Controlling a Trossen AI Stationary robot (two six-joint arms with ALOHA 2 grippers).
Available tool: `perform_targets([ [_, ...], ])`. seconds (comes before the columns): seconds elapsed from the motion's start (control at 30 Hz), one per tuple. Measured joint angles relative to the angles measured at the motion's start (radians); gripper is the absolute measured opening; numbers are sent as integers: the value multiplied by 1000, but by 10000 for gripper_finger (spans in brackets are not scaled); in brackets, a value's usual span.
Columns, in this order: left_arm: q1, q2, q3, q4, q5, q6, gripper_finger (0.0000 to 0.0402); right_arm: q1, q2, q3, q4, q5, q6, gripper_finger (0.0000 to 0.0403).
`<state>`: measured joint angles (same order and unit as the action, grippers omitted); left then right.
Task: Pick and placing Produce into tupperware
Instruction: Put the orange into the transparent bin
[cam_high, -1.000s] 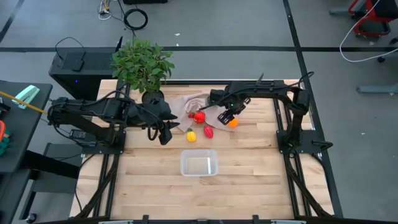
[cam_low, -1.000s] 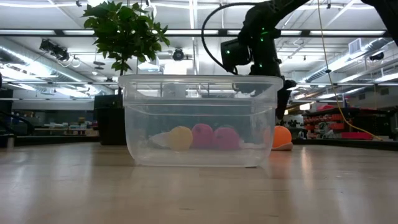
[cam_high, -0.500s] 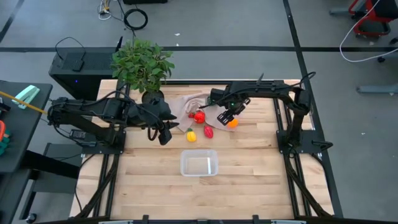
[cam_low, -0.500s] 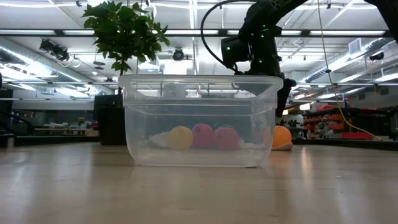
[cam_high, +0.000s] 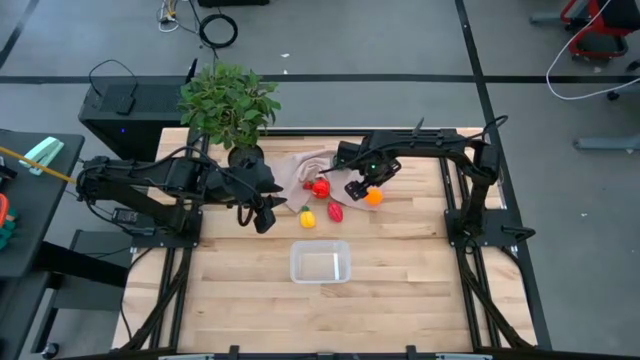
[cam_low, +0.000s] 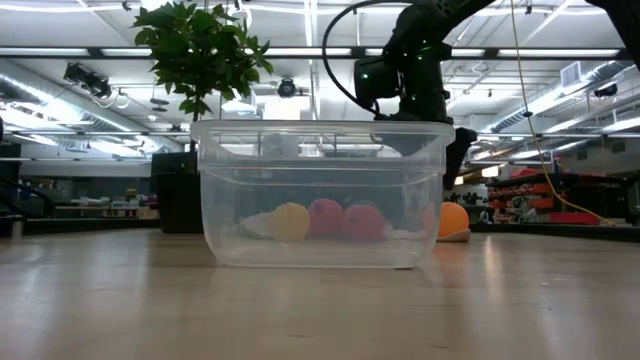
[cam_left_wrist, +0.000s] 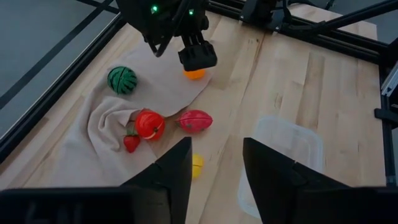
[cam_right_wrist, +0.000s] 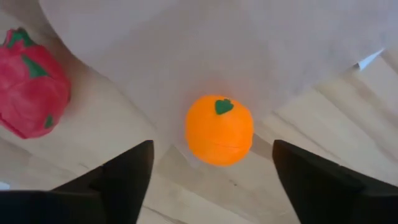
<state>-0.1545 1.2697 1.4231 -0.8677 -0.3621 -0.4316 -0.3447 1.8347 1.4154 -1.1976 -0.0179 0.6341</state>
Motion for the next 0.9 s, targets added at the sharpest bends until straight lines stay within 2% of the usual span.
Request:
perform_targets([
  [0.23,0,0,0,0,0,0,146,0,0,-71,36,10,70,376],
  [0.6,0,0,0,-3,0,0,143,9,1,-203,184,-17,125,374],
  [0.9,0,0,0,-3,0,0,153,10,1,-206,250,-21,127,374],
])
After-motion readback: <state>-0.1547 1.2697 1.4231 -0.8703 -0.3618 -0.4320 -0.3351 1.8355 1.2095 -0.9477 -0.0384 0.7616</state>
